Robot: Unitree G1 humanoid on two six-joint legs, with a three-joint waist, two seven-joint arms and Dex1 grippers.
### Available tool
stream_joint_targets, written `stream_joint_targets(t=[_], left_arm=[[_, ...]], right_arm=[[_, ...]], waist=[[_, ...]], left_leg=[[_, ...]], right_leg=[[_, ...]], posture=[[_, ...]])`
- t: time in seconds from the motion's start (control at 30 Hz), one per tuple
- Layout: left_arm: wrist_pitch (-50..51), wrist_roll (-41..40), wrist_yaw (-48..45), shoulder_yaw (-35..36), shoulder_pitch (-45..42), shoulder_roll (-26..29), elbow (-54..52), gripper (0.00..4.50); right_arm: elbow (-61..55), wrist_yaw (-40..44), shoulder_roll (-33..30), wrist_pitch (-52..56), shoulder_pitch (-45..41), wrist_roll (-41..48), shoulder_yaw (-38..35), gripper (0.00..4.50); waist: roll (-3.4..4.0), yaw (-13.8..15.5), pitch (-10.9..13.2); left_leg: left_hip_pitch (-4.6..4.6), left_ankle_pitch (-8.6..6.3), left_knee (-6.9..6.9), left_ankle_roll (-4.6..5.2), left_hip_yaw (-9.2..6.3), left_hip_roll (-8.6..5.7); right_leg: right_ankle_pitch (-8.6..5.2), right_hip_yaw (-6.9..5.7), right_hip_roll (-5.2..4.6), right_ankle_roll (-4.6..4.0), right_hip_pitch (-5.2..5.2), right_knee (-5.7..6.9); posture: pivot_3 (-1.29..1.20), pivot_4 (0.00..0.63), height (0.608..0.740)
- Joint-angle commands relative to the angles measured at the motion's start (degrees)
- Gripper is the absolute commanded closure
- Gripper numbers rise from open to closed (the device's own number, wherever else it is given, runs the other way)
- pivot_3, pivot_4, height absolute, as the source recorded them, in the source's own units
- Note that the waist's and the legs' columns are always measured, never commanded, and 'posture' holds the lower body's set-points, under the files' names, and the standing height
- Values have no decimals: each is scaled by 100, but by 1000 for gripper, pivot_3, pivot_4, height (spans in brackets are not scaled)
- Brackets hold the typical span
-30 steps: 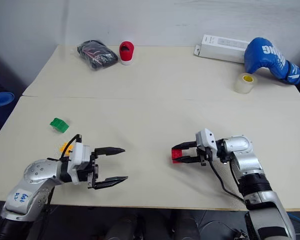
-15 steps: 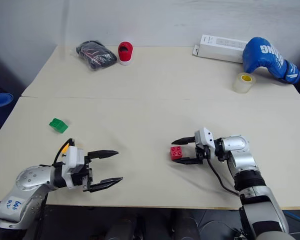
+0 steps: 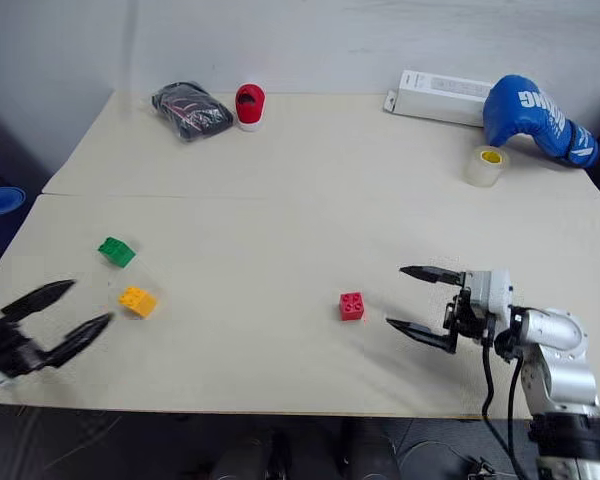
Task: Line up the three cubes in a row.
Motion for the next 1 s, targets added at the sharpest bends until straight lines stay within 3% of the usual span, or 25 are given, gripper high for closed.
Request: stream_joint_targets(t=[0.03, 0.17, 0.33, 0.53, 0.7, 0.83, 1.0], left_arm=[[-74, -68, -200, 667, 455, 62, 344, 0], [-188, 90, -389, 1023, 923, 107, 1188, 0], [-110, 66, -428, 683, 710, 197, 1250, 0], [354, -69, 231, -64, -577, 339, 854, 0], [730, 335, 1047, -694, -1907, 554, 1319, 0], [870, 820, 1040, -1508, -3094, 966, 2381, 0], [258, 1637, 847, -2435, -4502, 1211, 4236, 0]], right_arm=[[-253, -238, 168, -219, 131, 163, -266, 33], [-424, -214, 288, -305, 318, 154, -136, 33], [-489, -105, 281, -362, 272, 133, -16, 33], [-701, -200, 292, -280, 136, 123, 115, 33], [-753, -293, 330, -238, 99, 139, 184, 33], [-715, -394, 410, -279, 76, 124, 216, 33], [-522, -277, 534, -562, 117, 86, 240, 33]], waist=[[0, 6, 0], [0, 17, 0], [-8, 81, -2], [-7, 155, -2], [-9, 131, -2], [-11, 108, -2], [-12, 87, -3]], left_leg=[[-1, -2, 0, 3, 1, 0], [-4, -13, 0, 9, 2, -1], [-6, -28, 0, 21, 0, -9], [-6, -26, 0, -9, -1, -9], [-7, -12, 0, 10, 8, -12], [-4, -6, 0, 12, 10, -17], [-6, 0, 0, 9, 13, -20]], right_leg=[[0, 2, -1, 0, -3, 1], [-1, 4, -3, -1, -7, -7], [0, 3, -21, 0, -7, -11], [0, 2, -23, -1, -9, -1], [3, -5, -18, 5, -6, 10], [7, -8, -15, 11, -2, 24], [7, -9, -7, 12, -6, 31]], posture=[[0, 150, 740], [0, 150, 740], [0, 150, 740], [0, 150, 740], [0, 150, 740], [0, 150, 740], [0, 150, 740]])
